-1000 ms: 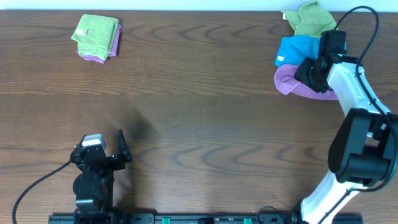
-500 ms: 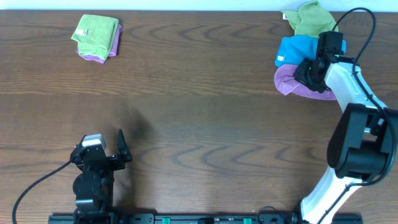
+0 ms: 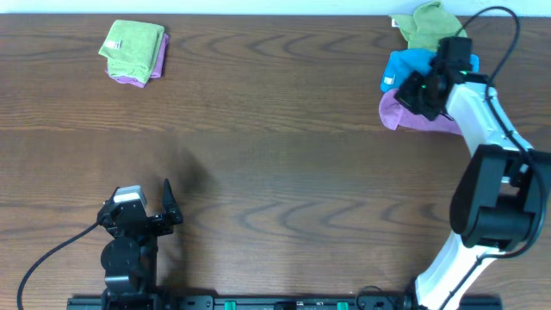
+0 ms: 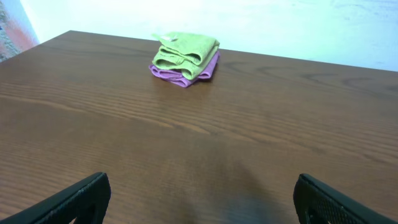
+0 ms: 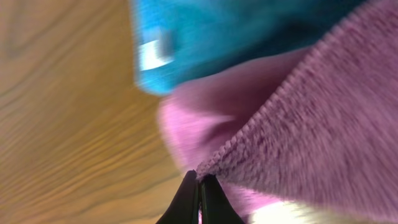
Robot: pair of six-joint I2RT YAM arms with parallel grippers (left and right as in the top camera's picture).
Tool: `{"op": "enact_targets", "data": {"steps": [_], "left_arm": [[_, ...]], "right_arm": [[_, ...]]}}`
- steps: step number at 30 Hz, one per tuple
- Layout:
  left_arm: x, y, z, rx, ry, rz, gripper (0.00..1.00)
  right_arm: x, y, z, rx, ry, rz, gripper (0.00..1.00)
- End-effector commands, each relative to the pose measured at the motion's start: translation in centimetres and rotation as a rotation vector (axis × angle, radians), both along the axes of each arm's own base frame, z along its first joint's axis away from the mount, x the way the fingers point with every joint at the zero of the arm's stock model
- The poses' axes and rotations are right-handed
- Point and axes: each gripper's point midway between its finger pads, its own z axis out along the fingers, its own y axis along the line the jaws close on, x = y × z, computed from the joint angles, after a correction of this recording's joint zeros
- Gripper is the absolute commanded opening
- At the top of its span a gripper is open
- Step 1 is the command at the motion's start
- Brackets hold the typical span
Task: Fold the cloth
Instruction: 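Drag the pink cloth with the right gripper to the table center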
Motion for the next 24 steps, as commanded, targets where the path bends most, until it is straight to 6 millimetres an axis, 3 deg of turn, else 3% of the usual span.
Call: {"op": "enact_targets", "data": {"steps": [1, 3, 8, 11, 12, 13, 15, 17, 20, 22, 24], "left_arm": [[-0.1, 0.4, -1.3, 0.010, 0.030, 0.018, 0.95], [-0.1, 0.4, -1.3, 0.009, 0.030, 0.018, 0.95], [-0.1, 0.4, -1.3, 0.009, 0.030, 0.018, 0.95], [-0.1, 0.4, -1.3, 0.009, 0.030, 0.018, 0.96], [-0.1, 0.4, -1.3, 0.009, 0.030, 0.018, 0.95], [-0.1, 0.4, -1.3, 0.009, 0.030, 0.018, 0.95], [-0.1, 0.4, -1.3, 0.009, 0.030, 0.018, 0.95], [-0.1, 0.4, -1.3, 0.009, 0.030, 0.018, 0.95], [-0.1, 0.4, -1.3, 0.009, 0.030, 0.018, 0.95], [-0.1, 0.4, -1.3, 0.009, 0.030, 0.018, 0.95], [-0.1, 0.4, -1.3, 0.009, 0.030, 0.018, 0.96]], "right_arm": [[1.5, 6.4, 4.4, 0.103, -0.114, 0.137, 0.02], [2.1, 10.5, 5.8, 0.146, -0.170, 0.232, 0.02], [1.7, 24.6, 10.7, 0.250, -0.376, 0.536, 0.02], [-0.6, 30.8, 13.9, 0.272, -0.457, 0.729, 0.02], [-1.3, 31.7, 14.6, 0.267, -0.465, 0.779, 0.01], [-1.7, 31.9, 14.8, 0.247, -0.459, 0.807, 0.02], [-2.3, 30.4, 14.3, 0.166, -0.386, 0.798, 0.02], [-2.2, 27.1, 13.0, 0.081, -0.284, 0.720, 0.01], [-2.1, 20.5, 10.9, 0.002, -0.115, 0.518, 0.02], [-1.8, 19.2, 11.1, 0.071, -0.097, 0.474, 0.01], [-1.3, 19.3, 11.6, 0.113, -0.123, 0.481, 0.01]]}}
